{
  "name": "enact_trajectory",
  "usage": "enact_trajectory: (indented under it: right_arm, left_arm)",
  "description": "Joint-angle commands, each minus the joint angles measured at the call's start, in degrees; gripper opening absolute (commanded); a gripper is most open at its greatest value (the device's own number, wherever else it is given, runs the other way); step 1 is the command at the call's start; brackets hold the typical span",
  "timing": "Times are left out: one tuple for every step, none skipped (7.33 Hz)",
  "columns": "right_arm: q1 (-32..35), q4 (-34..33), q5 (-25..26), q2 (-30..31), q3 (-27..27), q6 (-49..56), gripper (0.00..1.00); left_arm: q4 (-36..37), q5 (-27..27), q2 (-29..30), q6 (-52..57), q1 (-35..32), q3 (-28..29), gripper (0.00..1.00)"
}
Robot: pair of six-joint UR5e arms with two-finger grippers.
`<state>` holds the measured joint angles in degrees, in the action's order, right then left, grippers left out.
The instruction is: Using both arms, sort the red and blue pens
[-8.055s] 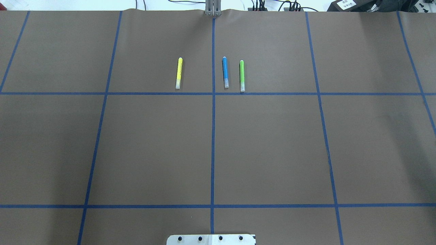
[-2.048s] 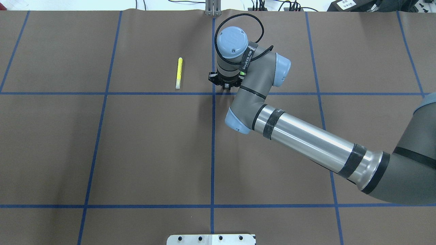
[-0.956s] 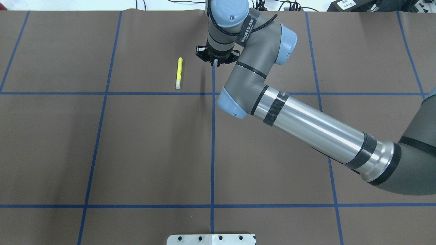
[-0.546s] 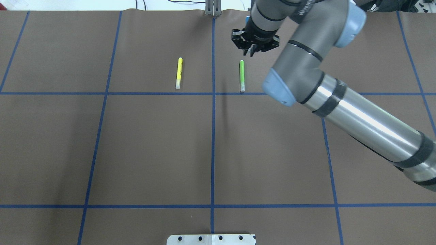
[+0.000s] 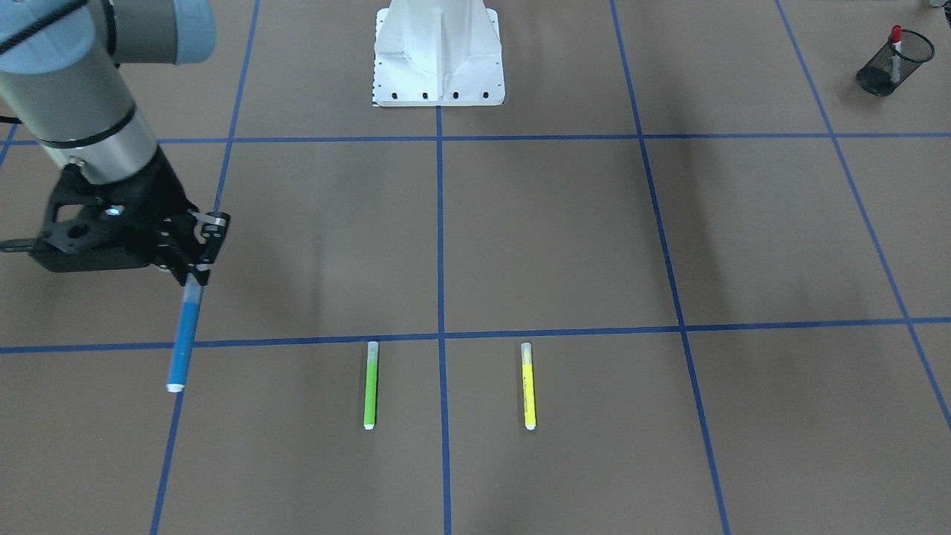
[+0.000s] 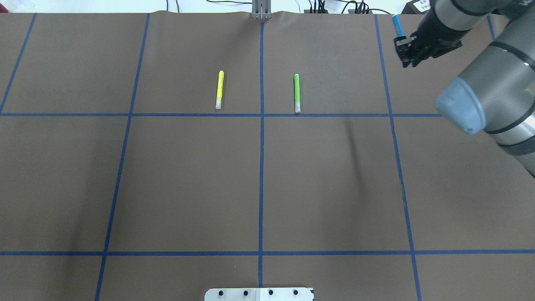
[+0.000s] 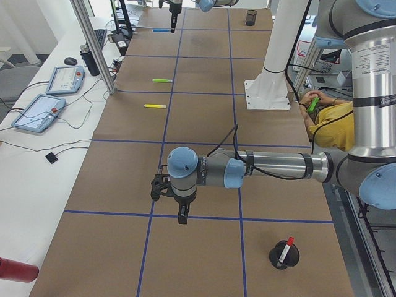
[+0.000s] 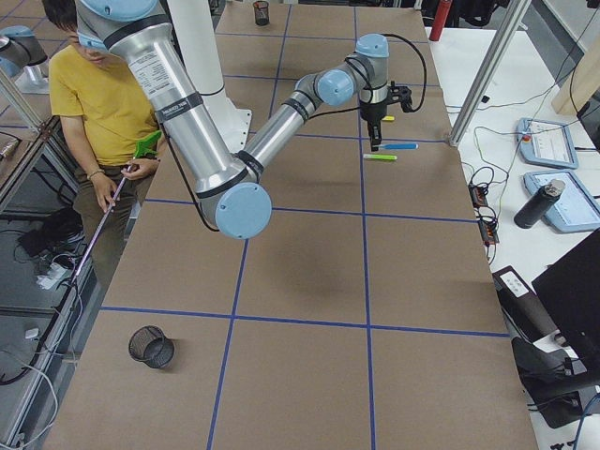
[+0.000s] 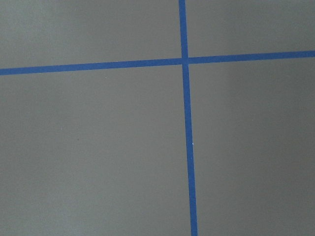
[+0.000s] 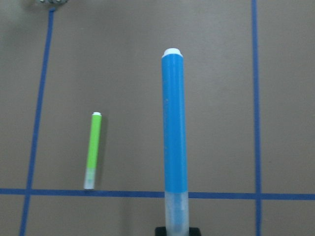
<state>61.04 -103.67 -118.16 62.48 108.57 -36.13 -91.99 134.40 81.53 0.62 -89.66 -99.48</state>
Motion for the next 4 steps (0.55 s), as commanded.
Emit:
enact_trajectory:
  right_arm:
    - [9.49, -1.09, -2.68, 9.63, 2.07, 18.21, 0.00]
    - [13.19, -1.09, -2.78, 14.11, 3.04, 25.77, 0.00]
    - [17.05, -1.09, -2.78, 17.98, 3.57, 32.81, 0.00]
    - [19.70, -1.09, -2.78, 23.16, 5.58, 39.40, 0.00]
  left_arm:
    - [0.06, -0.10, -0.05, 0.00, 0.01, 0.25, 1.00]
    - [0.06, -0.10, -0.05, 0.00, 0.01, 0.34, 1.00]
    - [-0.03, -0.10, -0.14, 0.00, 0.01, 0.34, 1.00]
    - [-0.03, -0.10, -0.14, 0.00, 0.01, 0.34, 1.00]
